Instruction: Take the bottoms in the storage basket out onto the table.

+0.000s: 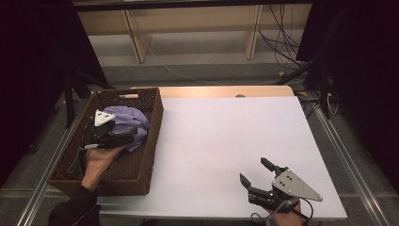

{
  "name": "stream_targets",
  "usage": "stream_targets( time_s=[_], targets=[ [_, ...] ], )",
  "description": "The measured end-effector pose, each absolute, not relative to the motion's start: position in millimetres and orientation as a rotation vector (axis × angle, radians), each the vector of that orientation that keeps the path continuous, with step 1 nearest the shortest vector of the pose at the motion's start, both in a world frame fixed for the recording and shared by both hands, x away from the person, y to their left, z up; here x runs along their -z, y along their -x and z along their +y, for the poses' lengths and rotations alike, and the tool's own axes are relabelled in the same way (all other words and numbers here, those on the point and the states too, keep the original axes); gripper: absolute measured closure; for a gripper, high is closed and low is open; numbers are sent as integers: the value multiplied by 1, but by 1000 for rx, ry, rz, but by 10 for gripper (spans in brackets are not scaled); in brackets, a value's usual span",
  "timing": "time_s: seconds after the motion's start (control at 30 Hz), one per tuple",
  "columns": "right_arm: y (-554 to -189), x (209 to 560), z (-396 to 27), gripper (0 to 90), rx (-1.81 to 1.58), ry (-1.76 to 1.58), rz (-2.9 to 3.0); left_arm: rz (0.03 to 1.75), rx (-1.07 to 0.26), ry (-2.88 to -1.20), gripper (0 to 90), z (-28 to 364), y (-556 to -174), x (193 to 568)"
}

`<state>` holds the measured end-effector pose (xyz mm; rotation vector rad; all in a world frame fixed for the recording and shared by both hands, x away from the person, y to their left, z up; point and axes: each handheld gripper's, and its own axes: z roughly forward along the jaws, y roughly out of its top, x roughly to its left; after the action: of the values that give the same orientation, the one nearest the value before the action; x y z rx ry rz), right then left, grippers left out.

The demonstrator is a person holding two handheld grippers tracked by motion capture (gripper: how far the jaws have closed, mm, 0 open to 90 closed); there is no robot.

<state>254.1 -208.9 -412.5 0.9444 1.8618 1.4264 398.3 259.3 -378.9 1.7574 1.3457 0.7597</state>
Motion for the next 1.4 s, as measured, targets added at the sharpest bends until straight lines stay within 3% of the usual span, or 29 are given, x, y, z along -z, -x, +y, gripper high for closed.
stream_targets(
  time_s=[1.4],
  targets=[
    [-255,414,-207,206,-1444,-945,1870,1523,-637,-1740,108,289,-442,385]
  ],
)
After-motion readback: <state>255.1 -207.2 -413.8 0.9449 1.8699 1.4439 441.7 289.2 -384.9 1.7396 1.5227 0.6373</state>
